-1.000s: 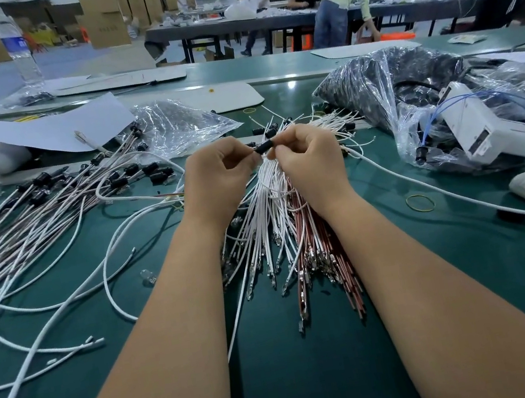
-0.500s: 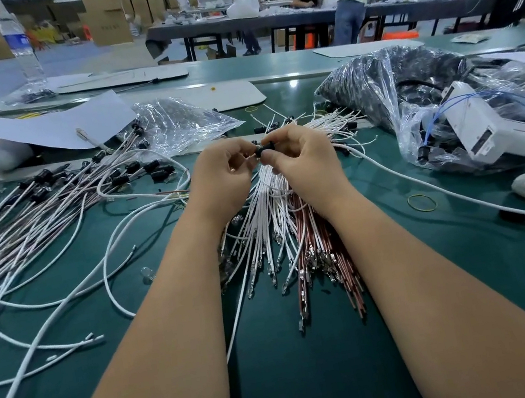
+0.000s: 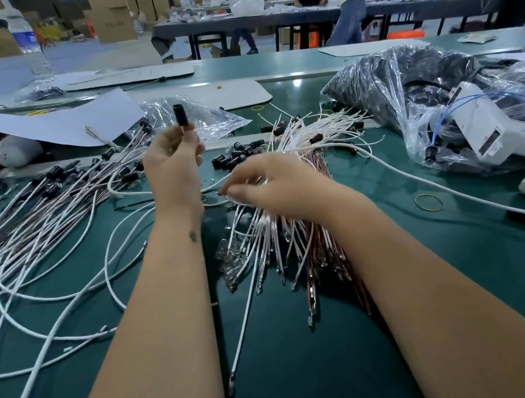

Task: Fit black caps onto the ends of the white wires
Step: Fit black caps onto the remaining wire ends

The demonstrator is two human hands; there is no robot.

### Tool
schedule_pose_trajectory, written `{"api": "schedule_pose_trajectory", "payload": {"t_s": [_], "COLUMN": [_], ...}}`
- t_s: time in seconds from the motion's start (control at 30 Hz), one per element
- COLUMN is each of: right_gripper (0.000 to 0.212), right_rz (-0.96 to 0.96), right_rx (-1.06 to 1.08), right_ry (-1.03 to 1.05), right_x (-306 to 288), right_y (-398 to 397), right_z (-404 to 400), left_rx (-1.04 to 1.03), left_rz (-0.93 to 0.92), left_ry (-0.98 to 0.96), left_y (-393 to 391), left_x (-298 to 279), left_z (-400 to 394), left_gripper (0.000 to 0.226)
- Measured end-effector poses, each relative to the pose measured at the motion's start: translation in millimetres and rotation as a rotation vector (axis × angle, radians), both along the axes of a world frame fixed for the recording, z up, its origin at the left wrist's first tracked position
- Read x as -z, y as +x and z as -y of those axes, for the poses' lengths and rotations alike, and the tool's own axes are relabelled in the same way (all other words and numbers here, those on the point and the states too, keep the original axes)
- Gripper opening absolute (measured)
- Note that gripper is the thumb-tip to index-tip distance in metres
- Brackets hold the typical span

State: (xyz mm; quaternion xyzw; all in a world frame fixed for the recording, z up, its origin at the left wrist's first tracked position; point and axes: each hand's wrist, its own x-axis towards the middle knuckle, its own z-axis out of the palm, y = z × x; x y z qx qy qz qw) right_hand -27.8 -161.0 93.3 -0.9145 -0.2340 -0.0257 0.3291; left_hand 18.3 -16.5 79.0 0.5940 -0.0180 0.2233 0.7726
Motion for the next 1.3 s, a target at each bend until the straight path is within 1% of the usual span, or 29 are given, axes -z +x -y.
{"api": "schedule_pose_trajectory", "payload": {"t_s": [0.07, 0.1, 0.2, 0.3, 0.37, 0.43, 0.47, 0.5, 0.57, 0.63, 0.67, 0.7, 0.77, 0.8, 0.87, 0.9, 0.93, 0.97, 1.03, 1.17, 1.2, 1.23, 1.3], "right_gripper": [0.02, 0.023, 0.032, 0.037, 0.033, 0.025, 0.024, 0.025, 0.019, 0.008, 0.007, 0.012, 0.031, 0.046, 0.082, 0.093, 0.096, 0.094, 0.081, 0.052, 0.046, 0.04, 0.033], "right_rz": [0.01, 0.009, -0.035, -0.073, -0.092, -0.114, -0.122, -0.133, -0.124, -0.004, 0.077, 0.156, 0.228, 0.204, 0.095, 0.065, 0.066, 0.083, 0.127, 0.151, 0.142, 0.112, 0.04], "right_rx": [-0.041, -0.031, 0.053, 0.129, 0.163, 0.193, 0.211, 0.221, 0.22, 0.217, 0.209, 0.187, 0.054, -0.05, -0.224, -0.259, -0.259, -0.233, -0.167, -0.126, -0.135, -0.153, -0.125], "right_ry": [-0.246, -0.279, -0.205, -0.225, -0.265, -0.3, -0.328, -0.372, -0.506, -0.586, -0.586, -0.579, -0.533, -0.497, -0.429, -0.426, -0.445, -0.474, -0.527, -0.563, -0.538, -0.472, -0.25], "right_x": [0, -1, -8, -11, -12, -17, -20, -24, -31, -34, -34, -33, -23, -16, 2, 12, 21, 30, 37, 31, 28, 25, 24], "right_y": [-1, -2, -3, -6, -6, -7, -7, -7, -8, -10, -14, -19, -37, -50, -78, -89, -95, -97, -88, -36, -22, -10, 7], "right_z": [-7, -6, 16, 46, 65, 78, 82, 84, 79, 66, 55, 43, 17, 5, -9, -14, -16, -17, -21, -24, -23, -23, -24], "left_rx": [0.034, 0.045, 0.034, 0.035, 0.042, 0.041, 0.037, 0.034, 0.032, 0.037, 0.04, 0.038, 0.04, 0.058, 0.124, 0.15, 0.165, 0.17, 0.174, 0.144, 0.127, 0.113, 0.093], "left_rz": [-0.01, -0.017, -0.037, -0.038, -0.037, -0.037, -0.039, -0.043, -0.063, -0.081, -0.088, -0.095, -0.1, -0.093, -0.06, -0.047, -0.045, -0.05, -0.065, -0.067, -0.067, -0.069, -0.064], "left_ry": [0.032, 0.068, 0.259, 0.485, 0.591, 0.635, 0.635, 0.623, 0.57, 0.499, 0.461, 0.421, 0.303, 0.215, -0.004, -0.108, -0.188, -0.24, -0.266, -0.172, -0.152, -0.145, -0.172], "left_y": [-1, -1, -1, -4, -6, -7, -8, -8, -7, -5, -4, -4, -3, -3, -5, -5, -6, -5, -5, -3, -2, -2, 0], "left_x": [2, 3, 5, 7, 9, 10, 10, 10, 9, 9, 10, 10, 8, 7, 3, 2, 2, 1, 2, 4, 3, 3, 4], "left_z": [2, 3, 7, 12, 14, 16, 16, 16, 15, 15, 15, 16, 14, 11, 6, 3, -1, -3, -4, 2, 4, 4, 2], "left_gripper": [0.011, 0.011, 0.012, 0.007, 0.007, 0.01, 0.011, 0.011, 0.012, 0.009, 0.008, 0.008, 0.01, 0.011, 0.012, 0.012, 0.012, 0.012, 0.011, 0.013, 0.014, 0.015, 0.014]}}
